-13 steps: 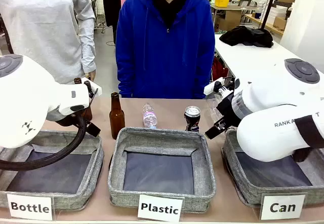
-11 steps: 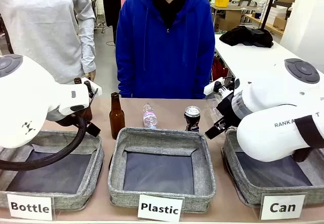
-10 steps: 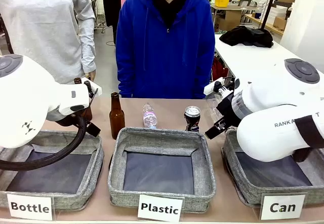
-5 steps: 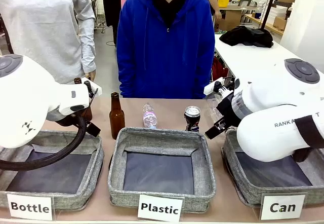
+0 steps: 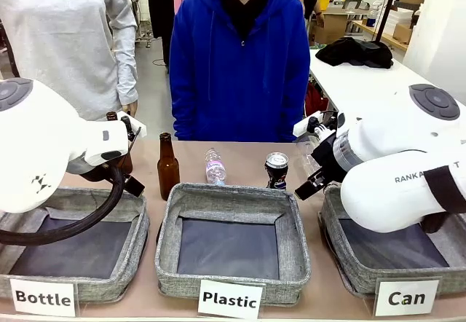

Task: Sort the can waste into the basket.
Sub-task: Pick up the can waste from the table and place it in the right Fabric basket.

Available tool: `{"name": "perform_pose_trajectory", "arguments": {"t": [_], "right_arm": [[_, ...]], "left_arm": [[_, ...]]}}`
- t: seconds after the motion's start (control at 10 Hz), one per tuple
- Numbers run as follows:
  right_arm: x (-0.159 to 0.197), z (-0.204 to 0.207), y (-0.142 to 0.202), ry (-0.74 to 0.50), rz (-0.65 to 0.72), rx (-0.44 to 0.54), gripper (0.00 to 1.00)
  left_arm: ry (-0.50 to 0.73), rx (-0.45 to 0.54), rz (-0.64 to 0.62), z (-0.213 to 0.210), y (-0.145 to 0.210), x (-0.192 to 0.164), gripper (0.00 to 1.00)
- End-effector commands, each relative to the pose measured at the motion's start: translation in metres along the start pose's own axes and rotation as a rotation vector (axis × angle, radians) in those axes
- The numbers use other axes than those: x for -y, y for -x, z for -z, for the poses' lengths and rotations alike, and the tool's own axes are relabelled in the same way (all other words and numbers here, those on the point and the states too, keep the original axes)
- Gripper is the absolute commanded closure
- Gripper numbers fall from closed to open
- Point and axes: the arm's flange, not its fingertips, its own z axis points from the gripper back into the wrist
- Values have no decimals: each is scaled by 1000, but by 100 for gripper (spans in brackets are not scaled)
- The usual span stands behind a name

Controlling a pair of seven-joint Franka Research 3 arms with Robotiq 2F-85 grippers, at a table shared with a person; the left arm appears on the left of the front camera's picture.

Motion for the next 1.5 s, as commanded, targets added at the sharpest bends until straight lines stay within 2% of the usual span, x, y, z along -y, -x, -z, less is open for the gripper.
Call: {"name": "perform_pose_trajectory", "arguments": {"t": [0.0, 0.2, 0.3, 0.4, 0.5, 0.6, 0.7, 0.9, 1.0, 1.2, 1.4], "right_arm": [[0, 0, 0, 0, 1, 0, 0], [0, 0, 0, 0, 0, 0, 0], [4, -11, -3, -77, 13, 1, 0], [12, -31, -7, -158, 79, 13, 0], [22, -55, -12, -192, 210, -10, 0], [34, -80, -12, -223, 305, -33, 0], [50, -108, -4, -322, 370, -1, 0], [85, -148, 25, -522, 440, 79, 0], [108, -160, 46, -607, 500, 125, 0], [154, -173, 100, -630, 705, 252, 0], [192, -179, 163, -640, 913, 379, 0]], "left_arm": [[0, 0, 1, 0, 0, 0, 0], [0, 0, 0, 0, 0, 0, 0], [45, 6, 30, -14, -3, 2, 0], [136, 33, 28, -39, -7, 3, 0], [241, 33, -14, -71, -11, 2, 0], [335, 47, -102, -101, -12, -3, 0], [446, 103, -113, -131, -3, -16, 0], [672, 196, -136, -173, 29, -51, 0], [702, 256, -213, -188, 50, -79, 0], [696, 379, -448, -198, 104, -148, 0], [678, 508, -666, -202, 161, -183, 0]]}}
